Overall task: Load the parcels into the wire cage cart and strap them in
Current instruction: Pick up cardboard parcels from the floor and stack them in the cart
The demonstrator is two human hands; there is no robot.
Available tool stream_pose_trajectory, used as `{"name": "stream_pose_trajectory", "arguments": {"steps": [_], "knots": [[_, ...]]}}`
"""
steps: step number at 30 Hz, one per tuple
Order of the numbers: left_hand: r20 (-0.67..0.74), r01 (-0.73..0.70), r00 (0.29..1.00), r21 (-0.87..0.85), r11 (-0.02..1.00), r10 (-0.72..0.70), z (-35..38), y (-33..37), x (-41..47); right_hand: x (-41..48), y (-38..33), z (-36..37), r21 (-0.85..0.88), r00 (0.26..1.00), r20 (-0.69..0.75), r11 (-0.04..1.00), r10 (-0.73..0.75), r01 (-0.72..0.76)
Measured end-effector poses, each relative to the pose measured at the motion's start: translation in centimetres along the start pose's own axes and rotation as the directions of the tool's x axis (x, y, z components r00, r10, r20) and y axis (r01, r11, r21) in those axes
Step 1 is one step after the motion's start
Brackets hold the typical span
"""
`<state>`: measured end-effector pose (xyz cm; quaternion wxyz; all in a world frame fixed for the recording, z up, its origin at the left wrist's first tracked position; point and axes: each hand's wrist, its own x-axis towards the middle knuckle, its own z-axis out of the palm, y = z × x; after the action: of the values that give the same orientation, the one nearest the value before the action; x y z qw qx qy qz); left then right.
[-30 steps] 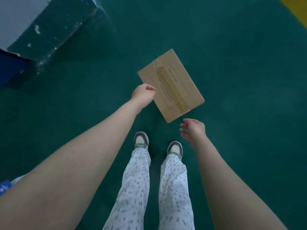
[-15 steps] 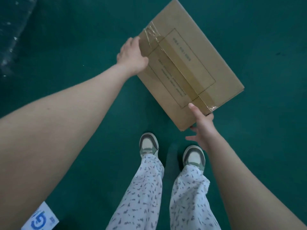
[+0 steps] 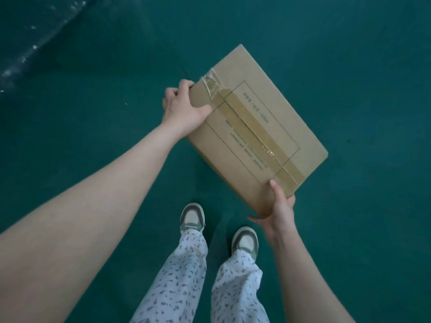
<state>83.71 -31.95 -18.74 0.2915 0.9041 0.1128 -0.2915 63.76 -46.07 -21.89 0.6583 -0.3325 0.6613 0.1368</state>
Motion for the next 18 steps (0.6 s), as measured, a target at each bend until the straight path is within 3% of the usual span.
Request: {"name": "stream_pose_trajectory", "arguments": {"steps": [4,10,18], "knots": [[-0.078,0.009,0.997,-0.095,0.995,-0.016,-5.6,2.5,-3.8,-5.1,-3.0,1.6,-0.033,0.997,0.007,0.997,-0.073,0.073],[-0.179,0.051,0.980,-0.215,0.975,-0.091,-13.2,4.7,-11.2,-14.3,-8.1,1.7,-0.232,0.980,0.084,0.953,-0.179,0.194],[-0.323,0.158,0.900,-0.382,0.911,-0.292,-20.2,5.6,-25.4,-27.4,-13.1,1.1,-0.533,0.900,0.255,0.726,-0.353,0.436]]}}
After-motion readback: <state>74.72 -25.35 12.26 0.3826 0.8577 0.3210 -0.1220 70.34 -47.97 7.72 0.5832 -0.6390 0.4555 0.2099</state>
